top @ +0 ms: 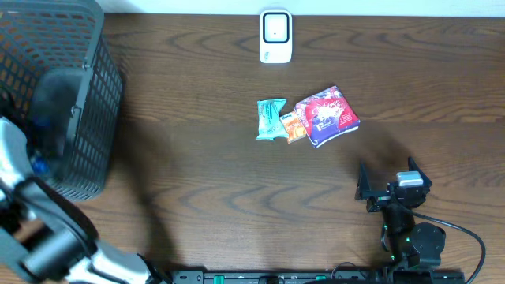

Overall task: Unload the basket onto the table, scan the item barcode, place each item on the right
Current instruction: 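Reach the left gripper into the basket and grasp the blue snack bar, then carry the blue bar with the left gripper and place it beside the wipes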

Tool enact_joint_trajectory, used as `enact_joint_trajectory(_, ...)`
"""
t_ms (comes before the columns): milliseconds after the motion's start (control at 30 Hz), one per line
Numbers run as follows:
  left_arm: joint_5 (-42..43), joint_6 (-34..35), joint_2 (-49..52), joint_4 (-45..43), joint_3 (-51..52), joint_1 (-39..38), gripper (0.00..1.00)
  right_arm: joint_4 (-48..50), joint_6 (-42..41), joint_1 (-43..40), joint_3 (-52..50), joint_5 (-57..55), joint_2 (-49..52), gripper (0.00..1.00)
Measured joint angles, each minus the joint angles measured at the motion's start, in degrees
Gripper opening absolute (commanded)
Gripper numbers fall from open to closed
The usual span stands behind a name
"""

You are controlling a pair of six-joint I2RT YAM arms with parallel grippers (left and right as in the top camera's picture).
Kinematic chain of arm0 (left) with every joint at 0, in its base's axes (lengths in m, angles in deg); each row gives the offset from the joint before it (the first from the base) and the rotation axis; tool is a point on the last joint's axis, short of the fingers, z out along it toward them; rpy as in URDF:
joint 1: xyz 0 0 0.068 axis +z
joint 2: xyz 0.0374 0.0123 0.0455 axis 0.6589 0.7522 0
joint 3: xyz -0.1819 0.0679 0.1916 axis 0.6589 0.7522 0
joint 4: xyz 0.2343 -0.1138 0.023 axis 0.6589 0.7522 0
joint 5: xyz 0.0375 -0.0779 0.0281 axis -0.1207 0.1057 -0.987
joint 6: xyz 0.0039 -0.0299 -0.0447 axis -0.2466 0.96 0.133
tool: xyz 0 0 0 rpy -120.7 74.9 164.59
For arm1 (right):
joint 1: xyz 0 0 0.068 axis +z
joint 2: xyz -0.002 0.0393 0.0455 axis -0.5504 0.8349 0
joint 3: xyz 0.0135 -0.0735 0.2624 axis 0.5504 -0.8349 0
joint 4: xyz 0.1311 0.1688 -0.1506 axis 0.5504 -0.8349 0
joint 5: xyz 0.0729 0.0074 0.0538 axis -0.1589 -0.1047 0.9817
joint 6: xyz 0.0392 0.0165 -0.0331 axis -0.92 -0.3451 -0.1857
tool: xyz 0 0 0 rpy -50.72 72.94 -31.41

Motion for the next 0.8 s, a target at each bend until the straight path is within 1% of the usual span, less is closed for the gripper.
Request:
enact_joint_trajectory(133,4.63,2.67,-11.10,-4.57,-0.44,-4.13,0.07,0.00,0.00,0.00,0.00,0.00,0.00,0.99)
enact_joint_trajectory(167,6.34,4.00,-14.91,-5.38,-0.92,-5.81,0.07,0.00,0.00,0.00,0.00,-0.02,0.00,0.99)
enact_joint_trajectory(267,10.47,7.67,-21.90,-7.89,-1.05,-10.51,0.07,0.00,0.00,0.00,0.00,0.00,0.00,0.99)
enact_joint_trajectory(400,16.46,13.11,-28.50,-9.42,-1.09,-20.85,0.07,0.00,0.00,0.00,0.00,-0.02,0.00,0.99)
enact_joint_trajectory(500,18.86,15.78,-30.34,-9.33,-1.09,-29.35,0.07,0.00,0.00,0.00,0.00,0.00,0.00,0.99)
enact_joint_trajectory(600,19.71,18.25,-29.94,-9.31,-1.09,-37.81,0.07,0.00,0.00,0.00,0.00,0.00,0.00,0.99)
enact_joint_trajectory(700,20.50,21.38,-27.36,-9.31,-1.07,-45.62,0.07,0.00,0.00,0.00,0.00,0.00,0.00,0.99)
enact_joint_trajectory(800,18.78,23.34,-22.77,-8.55,-1.07,-50.77,0.07,-0.02,0.00,0.00,0.00,-0.02,0.00,0.99)
